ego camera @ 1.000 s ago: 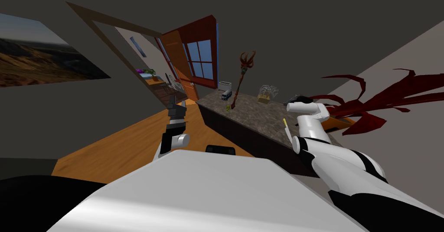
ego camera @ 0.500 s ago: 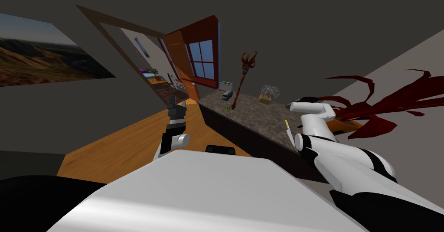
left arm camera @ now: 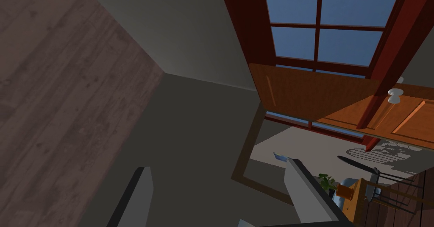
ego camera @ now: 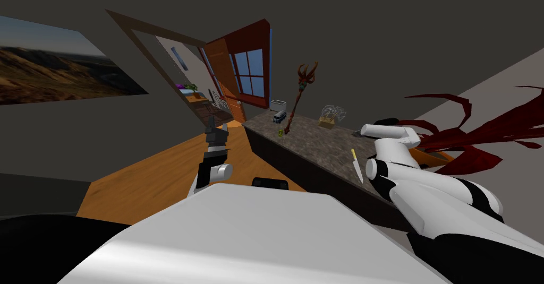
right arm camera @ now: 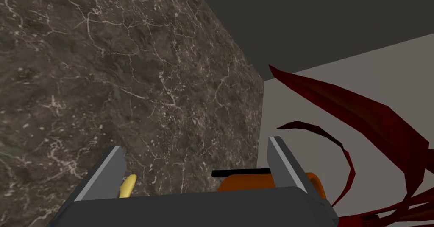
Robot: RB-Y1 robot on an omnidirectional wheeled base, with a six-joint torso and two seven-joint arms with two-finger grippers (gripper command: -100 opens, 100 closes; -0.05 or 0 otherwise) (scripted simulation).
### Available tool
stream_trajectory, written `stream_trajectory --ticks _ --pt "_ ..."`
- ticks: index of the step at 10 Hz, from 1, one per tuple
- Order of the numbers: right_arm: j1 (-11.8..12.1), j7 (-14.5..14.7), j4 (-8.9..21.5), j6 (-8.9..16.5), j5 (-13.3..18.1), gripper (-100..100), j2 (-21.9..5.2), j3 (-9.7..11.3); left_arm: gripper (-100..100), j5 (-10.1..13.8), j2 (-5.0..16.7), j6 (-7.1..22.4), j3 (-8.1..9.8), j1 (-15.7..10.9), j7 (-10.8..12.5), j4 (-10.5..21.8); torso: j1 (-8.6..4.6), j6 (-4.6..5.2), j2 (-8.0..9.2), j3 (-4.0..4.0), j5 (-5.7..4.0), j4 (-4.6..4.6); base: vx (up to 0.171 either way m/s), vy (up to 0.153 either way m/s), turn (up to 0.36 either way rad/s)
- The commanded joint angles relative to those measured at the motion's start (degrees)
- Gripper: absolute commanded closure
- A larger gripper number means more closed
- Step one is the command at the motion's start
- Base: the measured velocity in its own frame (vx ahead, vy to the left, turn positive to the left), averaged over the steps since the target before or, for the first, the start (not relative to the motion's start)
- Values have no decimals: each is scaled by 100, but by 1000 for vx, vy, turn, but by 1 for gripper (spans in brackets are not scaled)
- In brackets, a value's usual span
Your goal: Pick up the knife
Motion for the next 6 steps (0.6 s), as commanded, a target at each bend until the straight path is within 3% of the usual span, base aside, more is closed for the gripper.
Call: stream_trajectory --ticks 1,2,3,4,5,6 --pt "-77 -286 286 286 -128 -100 -112 -67 0 0 0 0 0 0 0 0 0 0 0 0 0 0 8 -50 87" --pt "-77 -329 231 454 -128 -100 -112 -67 0 0 0 0 0 0 0 0 -6 0 -1 0 0 1 8 -49 44" --pt "-77 -329 303 454 -128 -100 -112 -67 0 0 0 0 0 0 0 0 -6 0 -2 -1 0 0 4 -22 -3" --pt "-193 -568 505 747 -254 -100 -222 -107 0 0 0 0 0 0 0 0 2 1 -1 -1 1 0 3 -31 82" --pt "-193 -568 702 760 -254 -100 -222 -107 0 0 0 0 0 0 0 0 1 -2 -1 0 2 1 6 -44 50" --pt "-295 -763 950 963 -380 -100 -322 -142 0 0 0 0 0 0 0 0 -4 2 -1 0 -1 0 -3 -63 57"
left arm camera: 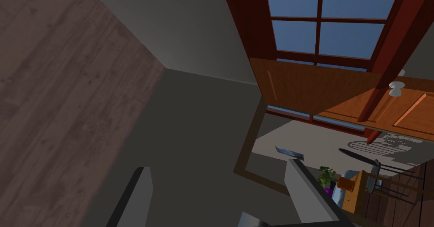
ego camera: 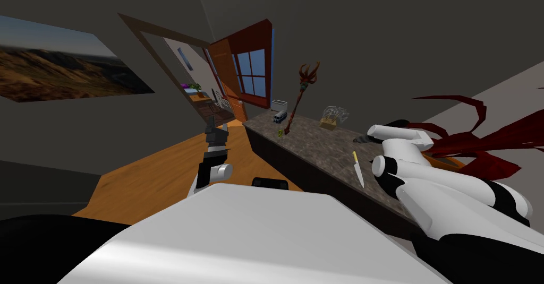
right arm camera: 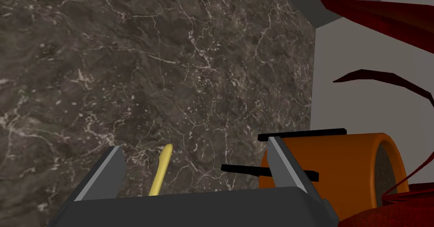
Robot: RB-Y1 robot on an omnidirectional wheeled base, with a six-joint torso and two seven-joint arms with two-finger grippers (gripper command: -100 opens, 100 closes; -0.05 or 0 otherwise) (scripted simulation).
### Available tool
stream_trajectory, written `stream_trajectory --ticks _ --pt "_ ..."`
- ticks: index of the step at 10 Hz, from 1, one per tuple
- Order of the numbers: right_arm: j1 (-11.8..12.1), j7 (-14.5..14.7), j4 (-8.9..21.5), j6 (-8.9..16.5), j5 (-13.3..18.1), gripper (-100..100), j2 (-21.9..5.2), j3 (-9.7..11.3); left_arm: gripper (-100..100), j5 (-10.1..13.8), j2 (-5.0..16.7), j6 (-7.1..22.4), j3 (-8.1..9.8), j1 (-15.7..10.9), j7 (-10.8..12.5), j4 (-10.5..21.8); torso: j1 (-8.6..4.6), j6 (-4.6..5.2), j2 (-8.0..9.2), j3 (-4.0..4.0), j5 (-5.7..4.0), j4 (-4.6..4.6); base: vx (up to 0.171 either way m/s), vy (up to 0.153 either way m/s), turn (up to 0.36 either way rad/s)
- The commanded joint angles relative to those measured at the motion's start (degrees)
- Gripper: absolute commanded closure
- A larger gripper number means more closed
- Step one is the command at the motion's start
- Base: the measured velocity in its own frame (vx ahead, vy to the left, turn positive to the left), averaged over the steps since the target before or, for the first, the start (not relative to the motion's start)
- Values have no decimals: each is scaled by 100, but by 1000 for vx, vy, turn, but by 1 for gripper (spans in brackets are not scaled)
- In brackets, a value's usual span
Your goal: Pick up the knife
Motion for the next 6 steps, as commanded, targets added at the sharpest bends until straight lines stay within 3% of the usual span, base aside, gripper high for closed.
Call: stream_trajectory --ticks 1,2,3,4,6 --pt "-24 -206 256 255 -32 -100 -18 -11 0 0 0 0 0 0 0 0 0 0 0 0 0 0 -3 -58 53" --pt "-111 -425 418 432 -156 -100 -109 -44 0 0 0 0 0 0 0 0 1 1 0 0 -2 0 -9 -62 80" --pt "-111 -425 566 538 -156 -100 -109 -44 0 0 0 0 0 0 0 0 0 -1 2 1 1 1 0 -63 42" --pt "-111 -425 344 538 -156 -100 -109 -44 0 0 0 0 0 0 0 0 -1 2 1 1 -2 0 5 -29 -9" --pt "-111 -425 545 538 -156 -100 -109 -44 0 0 -1 0 0 0 0 0 22 0 -2 -1 4 0 1 5 0"
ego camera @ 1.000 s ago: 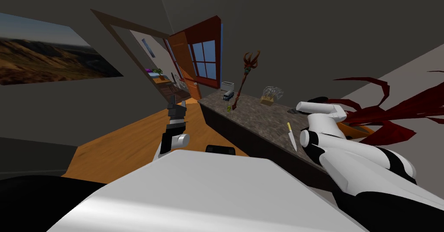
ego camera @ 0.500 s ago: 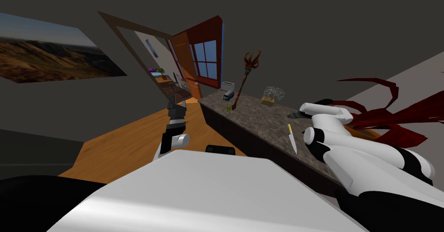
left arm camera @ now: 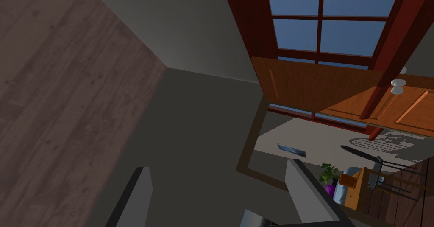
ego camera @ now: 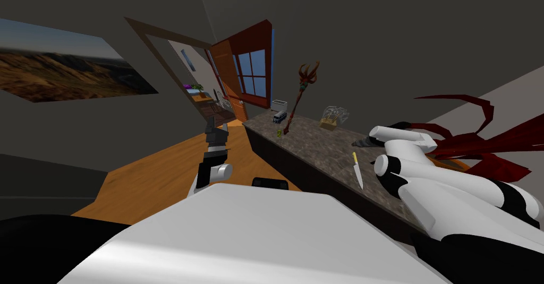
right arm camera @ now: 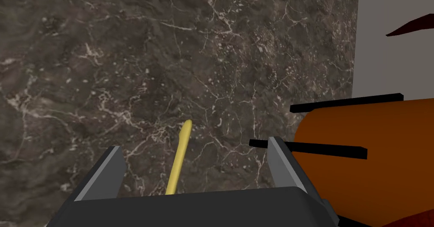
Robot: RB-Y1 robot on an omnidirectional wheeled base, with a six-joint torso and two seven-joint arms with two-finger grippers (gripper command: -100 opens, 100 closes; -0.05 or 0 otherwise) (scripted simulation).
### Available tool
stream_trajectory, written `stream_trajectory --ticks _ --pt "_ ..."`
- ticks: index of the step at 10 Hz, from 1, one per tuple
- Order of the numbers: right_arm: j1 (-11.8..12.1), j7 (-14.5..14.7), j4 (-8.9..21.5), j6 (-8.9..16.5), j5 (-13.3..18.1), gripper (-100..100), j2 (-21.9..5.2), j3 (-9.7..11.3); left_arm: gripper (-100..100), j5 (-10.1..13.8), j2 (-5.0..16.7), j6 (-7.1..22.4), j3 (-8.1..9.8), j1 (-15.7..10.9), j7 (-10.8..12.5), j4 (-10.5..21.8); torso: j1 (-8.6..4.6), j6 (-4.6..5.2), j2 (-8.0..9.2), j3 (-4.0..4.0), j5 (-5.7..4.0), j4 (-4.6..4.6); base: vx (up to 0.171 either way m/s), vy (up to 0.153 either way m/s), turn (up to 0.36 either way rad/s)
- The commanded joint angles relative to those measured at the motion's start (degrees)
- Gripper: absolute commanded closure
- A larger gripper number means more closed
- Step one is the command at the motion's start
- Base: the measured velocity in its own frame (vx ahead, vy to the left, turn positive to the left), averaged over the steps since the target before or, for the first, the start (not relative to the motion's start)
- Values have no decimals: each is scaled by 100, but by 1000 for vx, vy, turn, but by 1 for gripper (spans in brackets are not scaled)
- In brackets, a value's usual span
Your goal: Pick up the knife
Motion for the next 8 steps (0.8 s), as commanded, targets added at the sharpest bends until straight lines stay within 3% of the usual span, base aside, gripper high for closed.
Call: stream_trajectory --ticks 1,2,6,7,8 --pt "-40 26 233 -53 -1 -100 -13 7 0 0 0 0 0 0 0 0 0 0 0 0 0 0 1 8 -1" --pt "-114 -182 491 217 -122 -100 -96 -22 0 0 0 0 0 0 0 0 1 0 0 0 1 0 -8 -35 73" --pt "-114 -182 581 217 -122 -100 -96 -22 0 0 0 0 0 0 0 0 -9 1 1 1 -2 1 0 -26 8" --pt "-175 -377 913 463 -239 -100 -169 -48 0 0 0 0 0 0 0 0 -1 0 1 1 0 1 2 -32 59" --pt "-102 -377 512 472 -239 -100 -169 -48 0 0 0 0 0 0 0 0 -13 1 3 2 -3 1 3 -55 46"
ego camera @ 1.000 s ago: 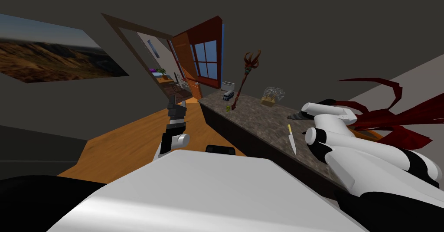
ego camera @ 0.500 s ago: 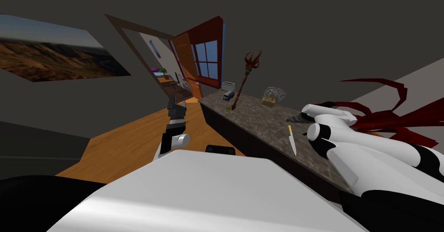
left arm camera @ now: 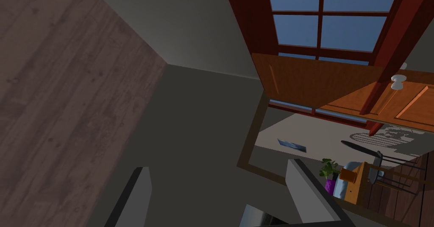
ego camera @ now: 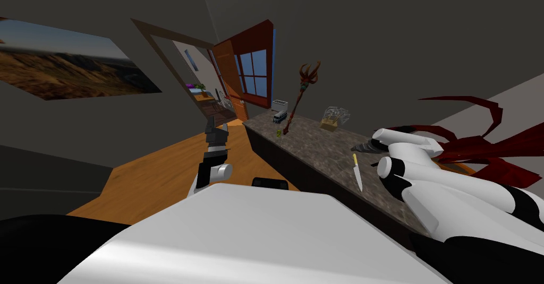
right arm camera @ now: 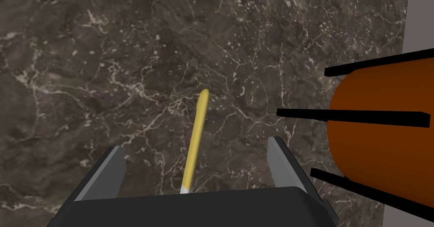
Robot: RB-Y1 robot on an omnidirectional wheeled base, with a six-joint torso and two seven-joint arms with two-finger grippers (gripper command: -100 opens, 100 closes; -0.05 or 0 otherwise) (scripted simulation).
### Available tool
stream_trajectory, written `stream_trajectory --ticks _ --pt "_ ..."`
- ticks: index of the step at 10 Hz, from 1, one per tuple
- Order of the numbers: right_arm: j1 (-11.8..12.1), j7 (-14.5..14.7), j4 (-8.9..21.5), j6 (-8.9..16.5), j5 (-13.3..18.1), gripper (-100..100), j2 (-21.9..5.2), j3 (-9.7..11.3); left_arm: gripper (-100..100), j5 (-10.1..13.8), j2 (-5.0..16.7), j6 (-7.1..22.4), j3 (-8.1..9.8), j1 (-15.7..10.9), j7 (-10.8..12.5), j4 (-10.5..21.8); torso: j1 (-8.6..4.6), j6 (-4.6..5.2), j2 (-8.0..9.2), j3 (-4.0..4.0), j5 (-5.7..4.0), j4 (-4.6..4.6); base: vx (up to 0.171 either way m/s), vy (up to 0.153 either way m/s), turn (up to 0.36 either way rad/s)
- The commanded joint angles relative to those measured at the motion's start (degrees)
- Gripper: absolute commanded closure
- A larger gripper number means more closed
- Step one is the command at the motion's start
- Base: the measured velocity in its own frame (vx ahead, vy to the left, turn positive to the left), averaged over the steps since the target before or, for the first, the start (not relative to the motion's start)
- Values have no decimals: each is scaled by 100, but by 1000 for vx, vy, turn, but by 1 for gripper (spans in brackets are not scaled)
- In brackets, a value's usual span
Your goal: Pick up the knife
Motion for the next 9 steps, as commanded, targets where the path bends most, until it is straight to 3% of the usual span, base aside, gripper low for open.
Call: stream_trajectory --ticks 1,2,3,4,5,7,8,9 --pt "-286 60 286 -220 41 -100 -74 77 0 0 0 0 0 0 0 0 0 0 0 0 0 0 -2 -36 7" --pt "-345 60 606 -220 41 -100 -74 77 0 0 0 0 0 0 0 0 5 1 0 0 0 0 -4 -11 -4" --pt "-345 60 726 -220 41 -100 -74 77 0 0 0 0 0 0 0 0 12 2 1 0 0 -1 -3 6 -4" --pt "-395 -122 1083 -45 -71 -100 -139 54 0 0 -1 0 0 0 0 0 18 2 1 0 2 -1 -6 -37 66" --pt "-310 -122 614 18 -71 -100 -139 54 0 0 0 0 0 0 0 0 4 2 4 1 -2 -1 -3 -54 35" --pt "-395 -122 1040 18 -71 -100 -139 54 0 0 0 0 0 0 0 0 5 2 0 0 -1 -1 1 -20 -2" --pt "-395 -122 905 18 -71 -100 -139 54 0 0 0 0 0 0 0 0 12 2 1 0 0 -1 -3 5 -5" --pt "-395 -122 1036 18 -71 -100 -139 54 0 0 -1 0 0 0 0 0 18 1 1 0 3 0 -2 6 1"
